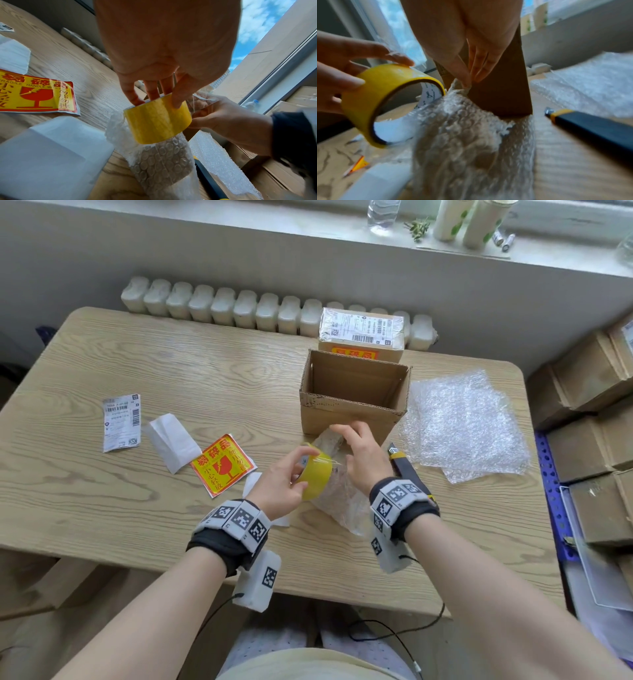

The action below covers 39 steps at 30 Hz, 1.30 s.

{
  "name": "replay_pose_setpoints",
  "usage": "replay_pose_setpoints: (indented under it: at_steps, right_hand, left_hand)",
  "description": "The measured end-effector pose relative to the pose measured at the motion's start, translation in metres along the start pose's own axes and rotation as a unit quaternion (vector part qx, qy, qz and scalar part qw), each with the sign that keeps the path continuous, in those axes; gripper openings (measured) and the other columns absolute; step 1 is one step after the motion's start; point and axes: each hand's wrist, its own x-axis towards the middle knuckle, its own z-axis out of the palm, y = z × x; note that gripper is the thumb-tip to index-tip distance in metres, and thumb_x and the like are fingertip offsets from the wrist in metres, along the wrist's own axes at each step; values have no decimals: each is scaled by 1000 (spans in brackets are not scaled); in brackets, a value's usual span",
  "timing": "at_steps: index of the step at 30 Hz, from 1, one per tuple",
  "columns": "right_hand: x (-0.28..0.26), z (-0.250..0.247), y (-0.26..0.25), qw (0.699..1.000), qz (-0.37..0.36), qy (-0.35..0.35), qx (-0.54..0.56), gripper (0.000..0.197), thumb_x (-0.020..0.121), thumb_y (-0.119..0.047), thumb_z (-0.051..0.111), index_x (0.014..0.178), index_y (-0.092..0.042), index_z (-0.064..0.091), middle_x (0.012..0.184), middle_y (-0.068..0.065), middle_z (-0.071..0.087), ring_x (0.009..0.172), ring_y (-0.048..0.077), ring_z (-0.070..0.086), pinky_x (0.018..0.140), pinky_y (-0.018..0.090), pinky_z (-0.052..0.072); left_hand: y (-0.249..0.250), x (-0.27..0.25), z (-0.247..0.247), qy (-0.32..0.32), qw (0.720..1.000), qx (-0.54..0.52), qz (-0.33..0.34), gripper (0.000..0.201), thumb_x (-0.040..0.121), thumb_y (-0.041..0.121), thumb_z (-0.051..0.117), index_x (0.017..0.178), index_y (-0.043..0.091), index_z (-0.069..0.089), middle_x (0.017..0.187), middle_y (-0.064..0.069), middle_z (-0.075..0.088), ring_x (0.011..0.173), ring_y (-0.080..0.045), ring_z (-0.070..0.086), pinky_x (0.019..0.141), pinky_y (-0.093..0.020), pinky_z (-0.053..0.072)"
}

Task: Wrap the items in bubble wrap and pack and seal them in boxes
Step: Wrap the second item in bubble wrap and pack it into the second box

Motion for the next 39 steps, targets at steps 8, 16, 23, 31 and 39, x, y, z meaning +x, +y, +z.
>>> replay_pose_setpoints:
  at_steps: [8,16,23,31,39]
  right_hand:
    - [30,-2,4,979,2,-151,-137,38,95,-14,44,126,-33,56,123,9,52,110,31,55,86,38,48]
    - [4,-4,11,998,-17,-39,-35,17,90,-16,54,98,-11,68,102,8,59,96,27,58,76,36,47]
    - [-27,6,19,994,-66,-45,-70,10,85,-13,64,87,-3,66,104,9,64,84,34,64,67,42,52]
    - [-42,-8,5,982,-10,-188,13,52,74,-9,48,126,-13,44,128,6,57,116,27,54,98,36,43]
    - [-43,-21,-3,966,36,-245,80,51,83,-15,54,131,-17,36,138,0,50,122,19,50,90,20,32]
  left_hand:
    - [-12,-8,-6,-3,998,-55,-15,55,85,-6,54,119,36,47,76,5,63,71,-15,55,64,-18,43]
    - [-12,-19,-10,15,995,-98,-14,57,83,-9,55,112,41,50,76,0,62,67,-17,52,64,-25,45]
    - [0,-29,-14,27,996,-85,-18,48,78,3,60,113,35,51,80,-8,70,69,-23,61,67,-34,51]
    - [4,-35,-11,22,994,-77,-78,41,78,-1,68,112,20,57,87,-19,70,71,-29,63,69,-37,51]
    - [15,-18,0,-13,973,-163,-164,38,82,5,68,119,5,59,79,-9,58,67,-14,58,48,-17,46]
